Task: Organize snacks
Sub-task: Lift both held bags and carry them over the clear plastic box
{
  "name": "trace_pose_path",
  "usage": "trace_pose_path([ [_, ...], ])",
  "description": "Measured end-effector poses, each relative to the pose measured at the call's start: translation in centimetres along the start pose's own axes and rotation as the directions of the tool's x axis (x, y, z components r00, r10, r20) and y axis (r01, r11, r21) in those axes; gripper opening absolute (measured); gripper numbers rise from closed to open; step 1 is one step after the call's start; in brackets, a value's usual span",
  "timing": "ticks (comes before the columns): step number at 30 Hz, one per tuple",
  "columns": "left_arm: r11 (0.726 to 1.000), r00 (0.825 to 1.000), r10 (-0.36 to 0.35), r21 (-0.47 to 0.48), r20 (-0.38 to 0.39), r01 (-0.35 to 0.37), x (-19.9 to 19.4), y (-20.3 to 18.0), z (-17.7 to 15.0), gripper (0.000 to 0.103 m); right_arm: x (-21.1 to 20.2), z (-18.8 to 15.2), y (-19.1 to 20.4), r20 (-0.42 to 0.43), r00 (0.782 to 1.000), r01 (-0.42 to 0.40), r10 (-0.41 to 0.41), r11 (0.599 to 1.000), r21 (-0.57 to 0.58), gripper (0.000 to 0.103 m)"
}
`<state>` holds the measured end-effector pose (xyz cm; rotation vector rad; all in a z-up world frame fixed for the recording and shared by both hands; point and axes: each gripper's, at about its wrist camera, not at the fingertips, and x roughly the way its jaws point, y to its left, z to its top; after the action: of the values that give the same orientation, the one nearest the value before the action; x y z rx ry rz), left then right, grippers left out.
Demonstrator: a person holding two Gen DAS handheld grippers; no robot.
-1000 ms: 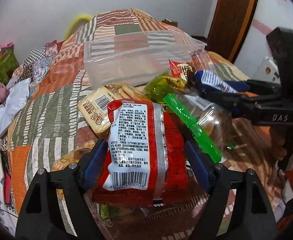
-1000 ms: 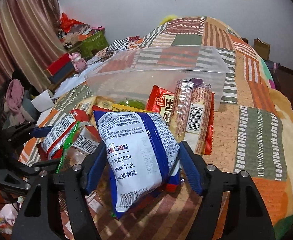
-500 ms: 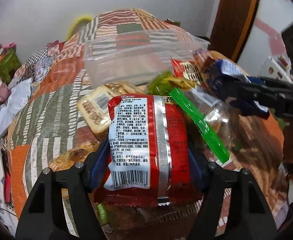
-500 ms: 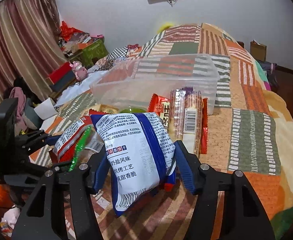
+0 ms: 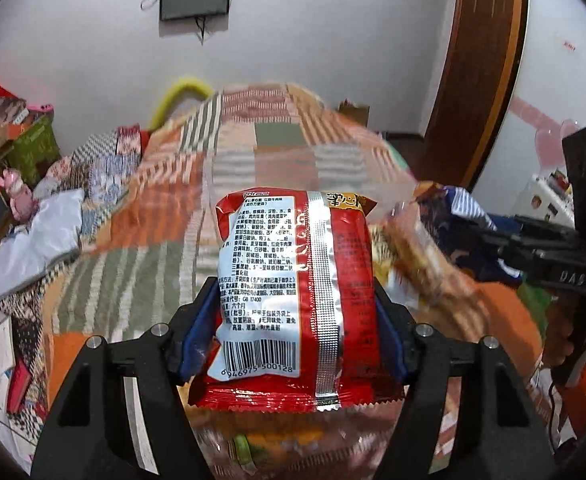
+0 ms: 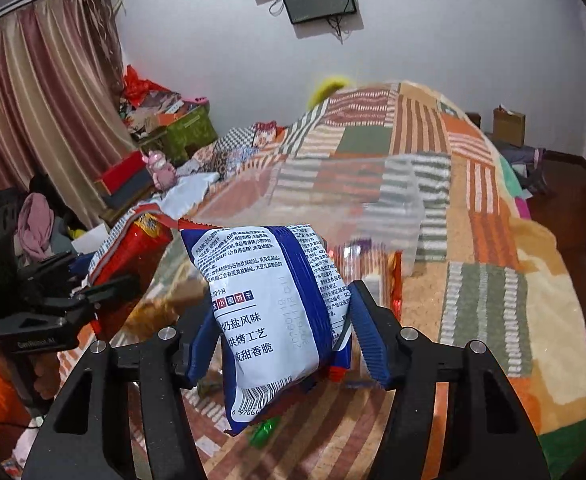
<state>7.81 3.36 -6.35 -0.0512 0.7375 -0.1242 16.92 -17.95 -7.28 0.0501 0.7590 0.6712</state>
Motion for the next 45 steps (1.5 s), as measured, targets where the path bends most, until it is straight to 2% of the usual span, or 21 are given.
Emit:
trace_pose_path([
  [6,1.0,0.998,-0.002,-0.031,0.057,0.004,0.2,0.4,3.1,0.069,-0.4,2.0,0.0,0.049,0.999,0.021,-0.02,1.0,-0.016,0.058],
  [12,0.998,0.998,-0.001,-0.068,0.062,0.005,1.9,1.5,5.8,0.069,-0.1,4.0,-0.5,0.088,0.995,0.039,-0.038,0.999,-0.013,0.058],
  [19,0.996,0.998,0.003,-0.087,0.06,0.002,4.2,2.2,8.0,0.069,1.9,5.9,-1.8,0.083,0.994,0.066,-0.066,0.998,-0.008,0.058],
  [32,0.992,1.0,-0.021,-0.123,-0.015,0.019,10.7,3.5,10.3,0.069,6.9,7.9,-4.6,0.017,0.994,0.109,-0.109,0.994,0.03,0.058],
  [39,0.99,0.997,0.017,-0.138,-0.08,-0.028,14.5,4.4,10.1,0.07,9.8,7.6,-5.5,-0.034,0.991,0.13,-0.129,0.991,0.041,0.058],
  [45,0.992,0.99,0.007,-0.123,-0.138,-0.024,16.8,4.4,9.3,0.069,11.7,7.2,-5.5,-0.082,0.986,0.144,-0.142,0.989,0.025,0.058],
])
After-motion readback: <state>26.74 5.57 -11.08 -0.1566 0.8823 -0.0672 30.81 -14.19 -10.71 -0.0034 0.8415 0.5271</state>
